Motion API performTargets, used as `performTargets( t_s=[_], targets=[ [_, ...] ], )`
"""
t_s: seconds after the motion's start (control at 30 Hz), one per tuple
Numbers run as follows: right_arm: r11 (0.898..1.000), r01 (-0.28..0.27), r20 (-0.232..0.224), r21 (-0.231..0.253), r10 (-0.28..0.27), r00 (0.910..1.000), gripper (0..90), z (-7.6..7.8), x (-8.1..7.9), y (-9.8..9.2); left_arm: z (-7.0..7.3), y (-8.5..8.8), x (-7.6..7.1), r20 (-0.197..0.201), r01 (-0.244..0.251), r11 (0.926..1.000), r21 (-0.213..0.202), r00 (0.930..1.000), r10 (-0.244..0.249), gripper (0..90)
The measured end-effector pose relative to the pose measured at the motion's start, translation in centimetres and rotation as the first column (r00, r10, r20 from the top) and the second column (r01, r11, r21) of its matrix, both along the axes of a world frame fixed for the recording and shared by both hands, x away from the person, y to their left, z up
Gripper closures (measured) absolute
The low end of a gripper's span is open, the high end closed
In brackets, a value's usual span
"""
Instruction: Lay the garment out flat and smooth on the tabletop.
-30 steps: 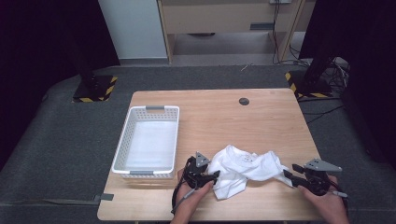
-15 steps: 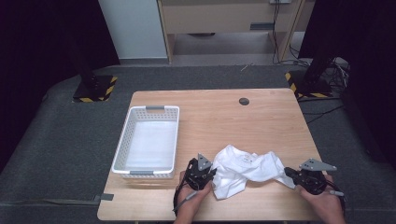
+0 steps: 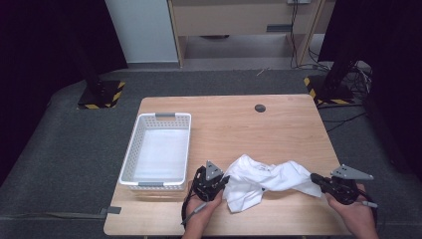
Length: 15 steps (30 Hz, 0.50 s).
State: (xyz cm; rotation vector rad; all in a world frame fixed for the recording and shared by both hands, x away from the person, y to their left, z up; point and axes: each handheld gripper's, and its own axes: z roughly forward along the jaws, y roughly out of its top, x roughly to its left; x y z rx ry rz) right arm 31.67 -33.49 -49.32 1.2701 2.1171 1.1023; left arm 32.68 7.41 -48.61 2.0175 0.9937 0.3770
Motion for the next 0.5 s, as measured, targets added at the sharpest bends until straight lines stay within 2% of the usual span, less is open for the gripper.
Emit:
performTargets(
  t_s=[0.13,0.23,0.27,0.37,0.5],
  targets=[
    [1.0,0.016,-0.019,0.009,-0.016,0.9997,87.2,-0.2,0.2,-0.4,-0.7,0.2,0.3,-0.038,0.002,1.0,0.01,0.9993,-0.001,82.3],
    [1.0,0.025,-0.051,-0.012,-0.026,0.9984,84.9,-1.2,0.3,-0.5,-1.7,0.2,0.6,-0.08,0.009,0.9995,0.029,0.9968,-0.007,79.8],
    [0.999,0.032,-0.055,-0.014,-0.033,0.9979,82.9,-1.3,0.3,-0.5,-1.8,0.2,0.6,-0.078,0.005,0.9994,0.035,0.997,-0.002,77.8],
    [0.998,0.062,-0.041,-0.008,-0.063,0.9972,71.2,-1.5,0.3,-0.8,-1.8,0.2,0.8,-0.071,-0.016,0.9996,0.025,0.9973,0.018,64.1],
    [0.997,0.077,-0.041,0.001,-0.077,0.9962,62.5,-1.8,0.4,-0.9,-1.6,0.1,0.8,-0.065,-0.025,0.9996,0.015,0.9976,0.026,50.2]
  ],
)
